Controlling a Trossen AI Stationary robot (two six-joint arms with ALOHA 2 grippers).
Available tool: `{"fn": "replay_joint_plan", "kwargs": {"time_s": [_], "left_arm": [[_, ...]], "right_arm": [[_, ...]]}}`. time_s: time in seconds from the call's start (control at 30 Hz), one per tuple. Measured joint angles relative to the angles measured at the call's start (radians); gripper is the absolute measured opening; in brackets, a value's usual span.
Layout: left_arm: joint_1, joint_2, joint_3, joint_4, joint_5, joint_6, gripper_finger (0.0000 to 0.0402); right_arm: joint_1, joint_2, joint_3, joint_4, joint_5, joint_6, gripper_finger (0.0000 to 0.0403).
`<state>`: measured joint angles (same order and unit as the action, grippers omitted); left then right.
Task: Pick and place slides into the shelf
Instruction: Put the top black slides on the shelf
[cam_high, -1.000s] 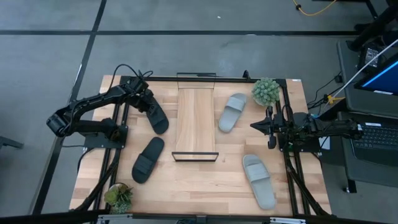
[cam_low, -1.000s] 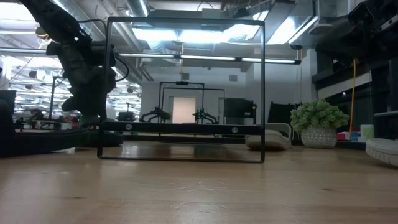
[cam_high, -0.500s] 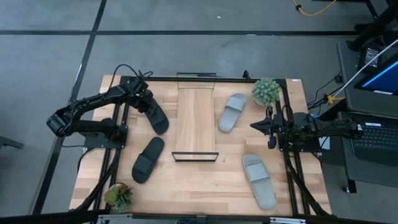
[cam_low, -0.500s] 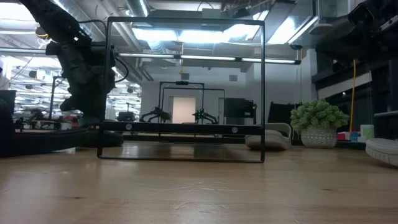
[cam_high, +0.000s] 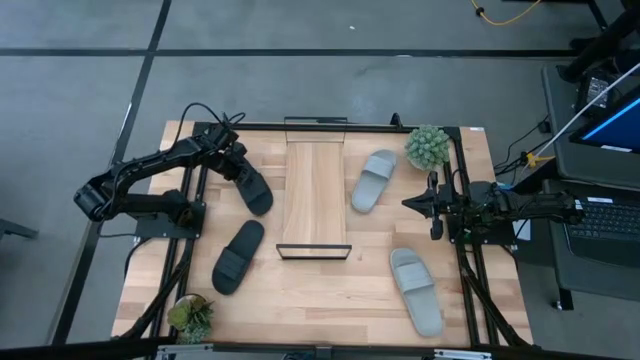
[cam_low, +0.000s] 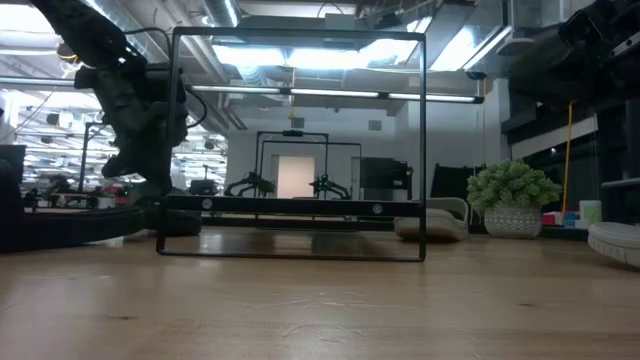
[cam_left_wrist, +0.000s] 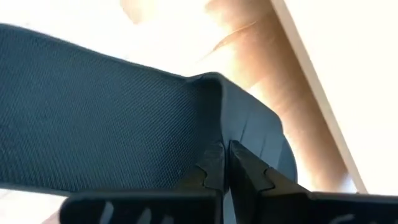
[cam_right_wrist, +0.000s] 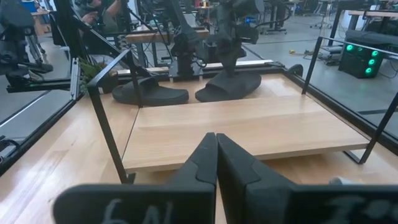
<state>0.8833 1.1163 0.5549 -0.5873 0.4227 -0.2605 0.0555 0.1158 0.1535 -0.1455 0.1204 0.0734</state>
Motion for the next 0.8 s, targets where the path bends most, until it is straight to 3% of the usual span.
{"fn": "replay_joint_plan", "kwargs": {"time_s": [0.23,0.53,0.8], "left_arm": [[0.0,-0.073,0.015,0.0,-0.024,-0.025,0.0002],[0.0,-0.179,0.139,-0.003,-0.069,-0.025,0.0001],[-0.002,-0.195,0.175,0.051,-0.092,-0.055,0.0]], "right_arm": [[0.0,0.0,0.0,-0.011,0.0,-0.002,0.0007],[0.0,0.0,0.0,-0.015,0.0,-0.002,0.0007],[0.0,0.0,0.0,-0.015,0.0,-0.006,0.0007]]}}
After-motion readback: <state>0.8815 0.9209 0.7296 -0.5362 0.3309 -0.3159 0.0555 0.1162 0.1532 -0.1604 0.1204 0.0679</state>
